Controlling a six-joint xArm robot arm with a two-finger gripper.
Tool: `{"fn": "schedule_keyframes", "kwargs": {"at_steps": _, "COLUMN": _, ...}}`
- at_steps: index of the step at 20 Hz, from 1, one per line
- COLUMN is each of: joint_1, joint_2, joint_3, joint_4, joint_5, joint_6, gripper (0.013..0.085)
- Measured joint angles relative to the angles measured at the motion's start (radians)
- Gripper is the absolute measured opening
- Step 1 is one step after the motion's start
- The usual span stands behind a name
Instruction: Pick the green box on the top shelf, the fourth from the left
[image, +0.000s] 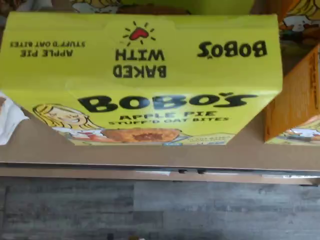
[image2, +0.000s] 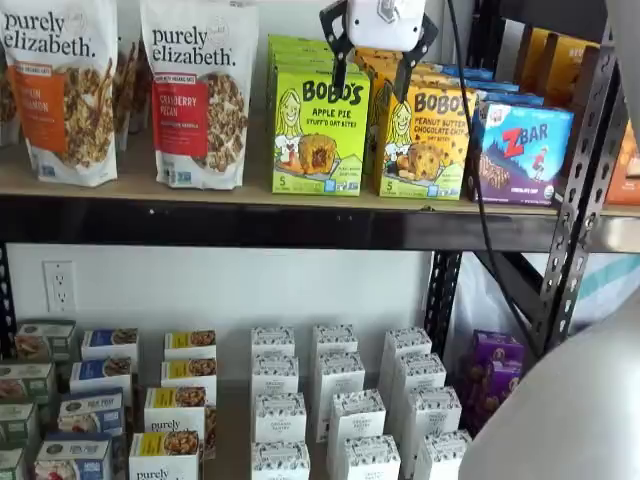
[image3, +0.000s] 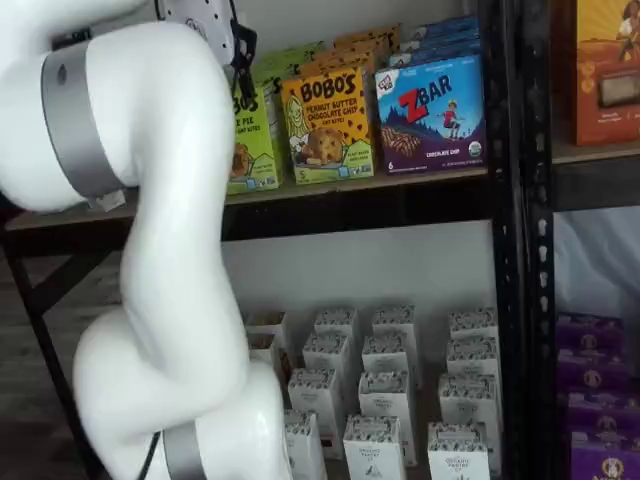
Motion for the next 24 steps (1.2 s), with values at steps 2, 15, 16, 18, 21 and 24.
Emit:
{"fn": "schedule_keyframes", "kwargs": {"at_steps": 2, "joint_1": -0.004, "joint_2": 0.014, "joint_3": -0.012, "joint_4": 0.010, "joint_5": -0.002, "joint_6": -0.003, "gripper": 0.0850}}
{"fn": "schedule_keyframes", "kwargs": {"at_steps": 15, "joint_1": -0.002, "joint_2": 0.066, "joint_3": -0.050, "joint_4": 0.021, "joint_5": -0.072, "joint_6": -0.002, "gripper": 0.0850}}
{"fn": "schedule_keyframes", "kwargs": {"at_steps": 16, "joint_1": 0.003, "joint_2": 0.070, "joint_3": -0.055, "joint_4": 0.012, "joint_5": -0.074, "joint_6": 0.003, "gripper": 0.0850}}
{"fn": "schedule_keyframes", "kwargs": {"at_steps": 18, "joint_1": 0.011, "joint_2": 0.072, "joint_3": -0.055, "joint_4": -0.003, "joint_5": -0.088, "joint_6": 0.010, "gripper": 0.0850}}
{"fn": "schedule_keyframes", "kwargs": {"at_steps": 21, "joint_1": 0.017, "joint_2": 0.066, "joint_3": -0.042, "joint_4": -0.013, "joint_5": -0.128, "joint_6": 0.017, "gripper": 0.0850}}
{"fn": "schedule_keyframes", "kwargs": {"at_steps": 24, "joint_1": 0.017, "joint_2": 0.061, "joint_3": -0.031, "joint_4": -0.008, "joint_5": -0.159, "joint_6": 0.017, "gripper": 0.0850}}
